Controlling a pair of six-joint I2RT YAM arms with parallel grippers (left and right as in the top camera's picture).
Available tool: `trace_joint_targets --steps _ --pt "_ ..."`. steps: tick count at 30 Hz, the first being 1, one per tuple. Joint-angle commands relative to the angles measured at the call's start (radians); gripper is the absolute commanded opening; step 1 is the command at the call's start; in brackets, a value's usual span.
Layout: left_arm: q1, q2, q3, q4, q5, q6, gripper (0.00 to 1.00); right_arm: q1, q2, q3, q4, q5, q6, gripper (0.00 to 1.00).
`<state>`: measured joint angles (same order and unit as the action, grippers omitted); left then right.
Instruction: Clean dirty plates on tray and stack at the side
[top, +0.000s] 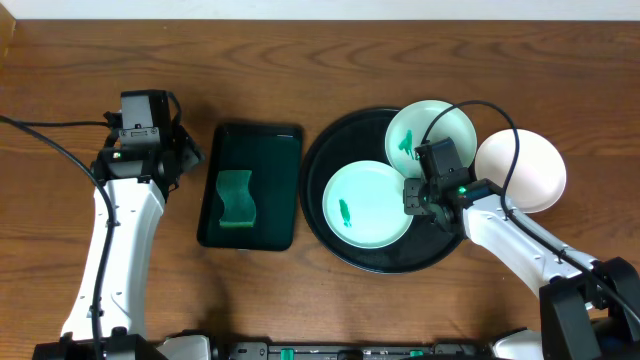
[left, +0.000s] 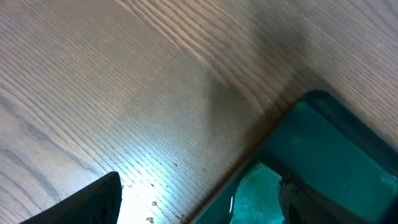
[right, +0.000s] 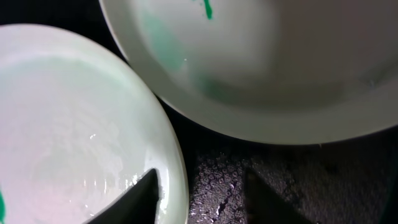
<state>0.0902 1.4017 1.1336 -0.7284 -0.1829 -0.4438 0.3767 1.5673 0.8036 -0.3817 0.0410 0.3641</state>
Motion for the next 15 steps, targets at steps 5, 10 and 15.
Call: trace_joint_targets --steps 5,10,15 --pt "0.004 0.004 0.013 0.000 -0.009 0.005 0.80 -0.001 -0.021 -0.004 0.008 0.011 -0.006 0.82" --pt "0.004 0.004 0.013 0.000 -0.009 0.005 0.81 -0.001 -0.021 -0.005 0.008 0.011 -0.006 0.99" --pt "0.004 0.004 0.013 -0.001 -0.009 0.005 0.80 -0.001 -0.020 -0.005 -0.003 0.018 -0.006 0.99"
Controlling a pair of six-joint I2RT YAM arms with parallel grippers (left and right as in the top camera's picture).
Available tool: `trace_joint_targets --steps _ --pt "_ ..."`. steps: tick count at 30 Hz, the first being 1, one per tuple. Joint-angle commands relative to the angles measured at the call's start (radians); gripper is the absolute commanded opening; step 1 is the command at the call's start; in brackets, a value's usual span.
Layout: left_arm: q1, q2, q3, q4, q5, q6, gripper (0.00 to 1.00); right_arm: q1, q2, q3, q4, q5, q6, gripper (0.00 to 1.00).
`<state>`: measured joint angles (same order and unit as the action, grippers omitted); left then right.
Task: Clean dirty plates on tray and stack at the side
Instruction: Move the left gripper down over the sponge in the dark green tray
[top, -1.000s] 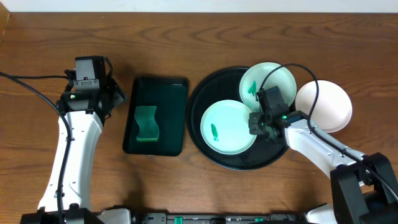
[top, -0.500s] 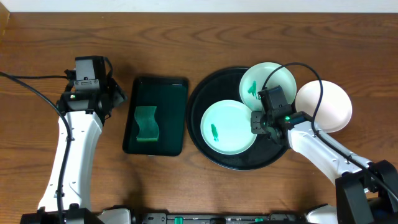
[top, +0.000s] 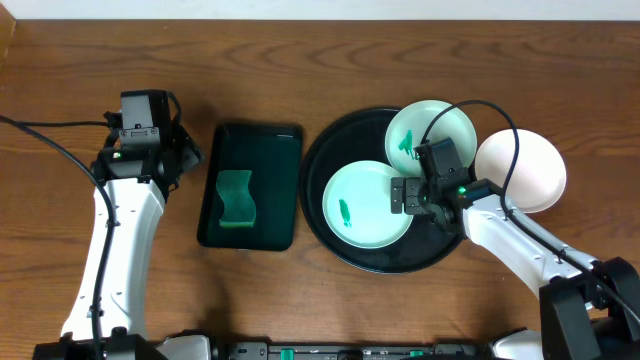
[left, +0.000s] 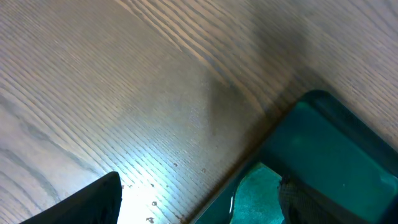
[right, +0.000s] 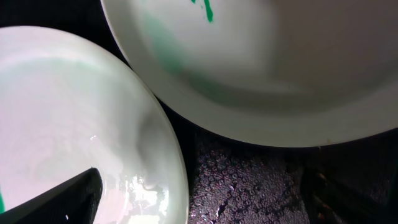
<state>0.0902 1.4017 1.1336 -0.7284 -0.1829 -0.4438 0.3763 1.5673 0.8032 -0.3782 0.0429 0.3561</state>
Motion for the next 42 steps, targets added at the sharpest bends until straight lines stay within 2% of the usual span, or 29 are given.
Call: trace_joint_targets --steps 1,24,28,34,42 --pt "0.004 0.004 0.013 0.000 -0.009 0.005 0.80 0.000 -0.020 -0.004 -0.006 0.016 0.002 1.00" --pt "0.004 0.004 0.013 -0.002 -0.008 0.005 0.80 0.002 -0.019 -0.004 -0.003 -0.006 0.003 0.99" --pt "0.004 0.004 0.013 -0.118 0.138 0.005 0.80 0.005 -0.019 -0.004 0.000 -0.010 0.003 0.99" --pt "0.004 0.004 0.002 -0.163 0.272 0.006 0.80 0.005 -0.019 -0.004 0.000 -0.010 0.003 0.99" --pt "0.004 0.004 -0.006 -0.263 0.285 0.021 0.77 0.005 -0.019 -0.004 0.008 -0.010 0.003 0.99"
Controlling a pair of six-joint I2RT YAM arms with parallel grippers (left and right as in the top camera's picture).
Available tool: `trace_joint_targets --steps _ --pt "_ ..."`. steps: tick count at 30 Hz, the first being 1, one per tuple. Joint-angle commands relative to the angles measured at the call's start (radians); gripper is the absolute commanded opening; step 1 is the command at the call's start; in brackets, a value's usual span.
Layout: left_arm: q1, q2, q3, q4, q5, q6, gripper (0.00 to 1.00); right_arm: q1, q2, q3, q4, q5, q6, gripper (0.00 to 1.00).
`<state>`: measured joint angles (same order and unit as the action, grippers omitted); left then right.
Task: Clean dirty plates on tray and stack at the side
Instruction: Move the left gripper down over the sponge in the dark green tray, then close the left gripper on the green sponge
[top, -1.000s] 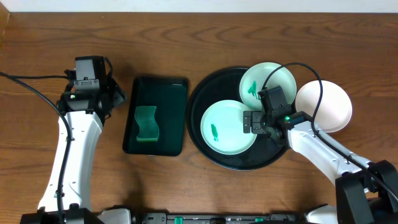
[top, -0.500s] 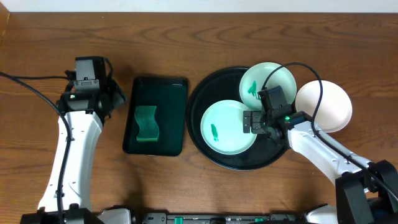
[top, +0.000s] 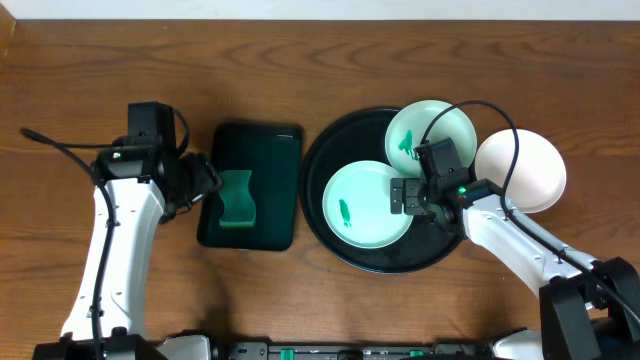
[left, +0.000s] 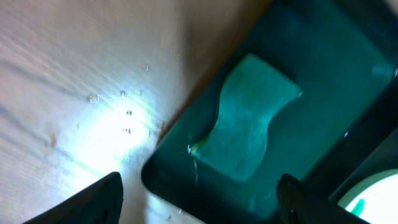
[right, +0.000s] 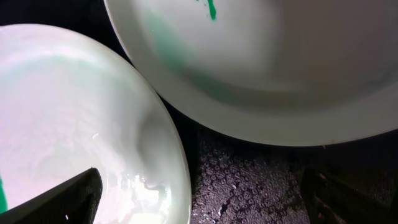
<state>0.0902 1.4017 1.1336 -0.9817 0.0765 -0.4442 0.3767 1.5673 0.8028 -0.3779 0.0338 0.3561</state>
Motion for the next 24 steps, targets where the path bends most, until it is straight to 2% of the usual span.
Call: trace_joint_targets --steps 1,3,6,7,18,24 --pt "0.003 0.004 -0.006 -0.010 0.026 0.045 0.72 0.005 -0.019 -0.004 0.005 -0.001 0.002 0.98" --pt "0.000 0.004 -0.006 -0.017 0.026 0.085 0.67 0.004 -0.019 -0.004 -0.004 -0.001 0.002 0.84" --pt "-0.010 0.004 -0.006 -0.032 0.025 0.097 0.67 0.004 -0.019 -0.004 -0.008 -0.001 0.002 0.66" --pt "-0.018 0.004 -0.006 -0.035 0.026 0.097 0.67 0.004 -0.019 -0.004 -0.008 -0.001 0.002 0.64" --pt "-0.171 0.070 -0.006 0.050 0.017 0.126 0.68 0.005 -0.019 -0.004 -0.023 -0.002 0.002 0.62" --pt "-0.188 0.151 -0.006 0.076 0.013 0.126 0.64 0.005 -0.019 -0.004 -0.023 -0.002 0.002 0.62"
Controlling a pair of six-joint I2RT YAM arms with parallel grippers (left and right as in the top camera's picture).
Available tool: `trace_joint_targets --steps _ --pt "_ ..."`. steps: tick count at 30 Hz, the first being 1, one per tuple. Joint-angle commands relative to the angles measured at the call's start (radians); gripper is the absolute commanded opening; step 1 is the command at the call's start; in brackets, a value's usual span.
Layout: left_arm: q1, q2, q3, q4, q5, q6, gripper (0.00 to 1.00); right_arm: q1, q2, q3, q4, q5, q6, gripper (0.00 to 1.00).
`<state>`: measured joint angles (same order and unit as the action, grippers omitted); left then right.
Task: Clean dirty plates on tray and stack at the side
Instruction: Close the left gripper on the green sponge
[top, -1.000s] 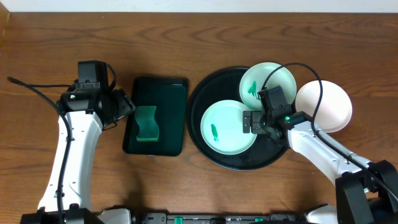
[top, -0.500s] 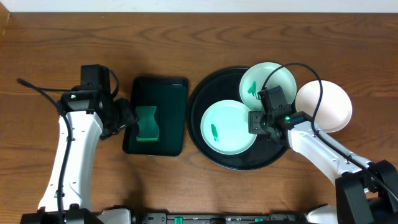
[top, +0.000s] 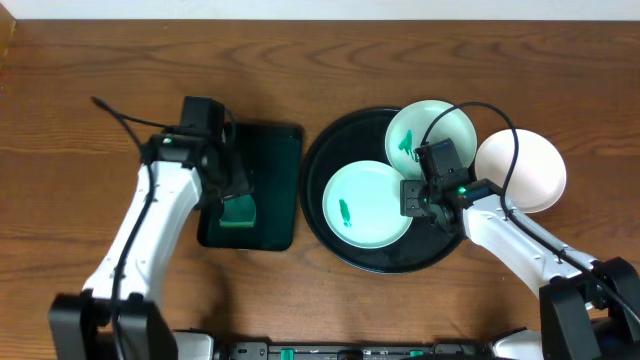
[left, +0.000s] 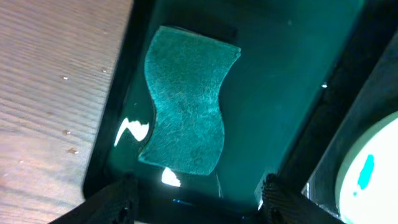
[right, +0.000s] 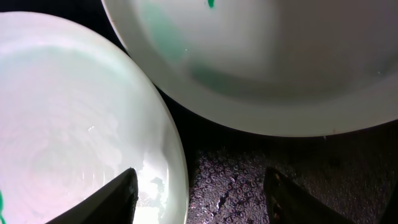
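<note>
Two dirty white plates sit on the round black tray (top: 322, 160): the near plate (top: 365, 205) with a green smear and the far plate (top: 432, 130) with green streaks. A clean white plate (top: 525, 170) lies on the table to the right. My right gripper (top: 410, 197) (right: 199, 193) is open, its fingers on either side of the near plate's (right: 74, 118) right rim, below the far plate (right: 280, 68). My left gripper (top: 226, 188) (left: 199, 193) hangs open just above the green sponge (left: 186, 118).
The sponge (top: 238, 210) lies in a dark green rectangular tray (top: 272, 165) to the left of the black tray. Wet spots show on the wood (left: 50, 93) beside it. Cables run from both arms.
My left gripper has moved right from the green tray's left edge to above the sponge. The right gripper's jaws stand closer together than before, still at the near plate's rim.
At first my left gripper was over bare table left of the green tray, and the right jaws stood narrow at the near plate's rim. Then the right jaws were wide. Later the left gripper reached the tray's edge, and now hangs over the sponge.
</note>
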<state>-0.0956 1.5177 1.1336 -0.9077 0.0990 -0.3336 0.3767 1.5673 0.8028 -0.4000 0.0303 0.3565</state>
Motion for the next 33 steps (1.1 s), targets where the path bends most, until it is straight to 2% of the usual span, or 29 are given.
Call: trace_joint_targets --steps 1,20,33 --pt "-0.002 0.049 -0.006 0.004 -0.010 0.015 0.64 0.005 -0.019 -0.004 -0.001 0.002 0.002 0.62" --pt "-0.002 0.233 -0.006 0.069 -0.042 -0.019 0.55 0.005 -0.019 -0.004 -0.001 0.002 0.002 0.62" --pt "-0.002 0.274 -0.013 0.118 -0.043 -0.018 0.52 0.005 -0.019 -0.004 -0.001 0.002 0.002 0.62"
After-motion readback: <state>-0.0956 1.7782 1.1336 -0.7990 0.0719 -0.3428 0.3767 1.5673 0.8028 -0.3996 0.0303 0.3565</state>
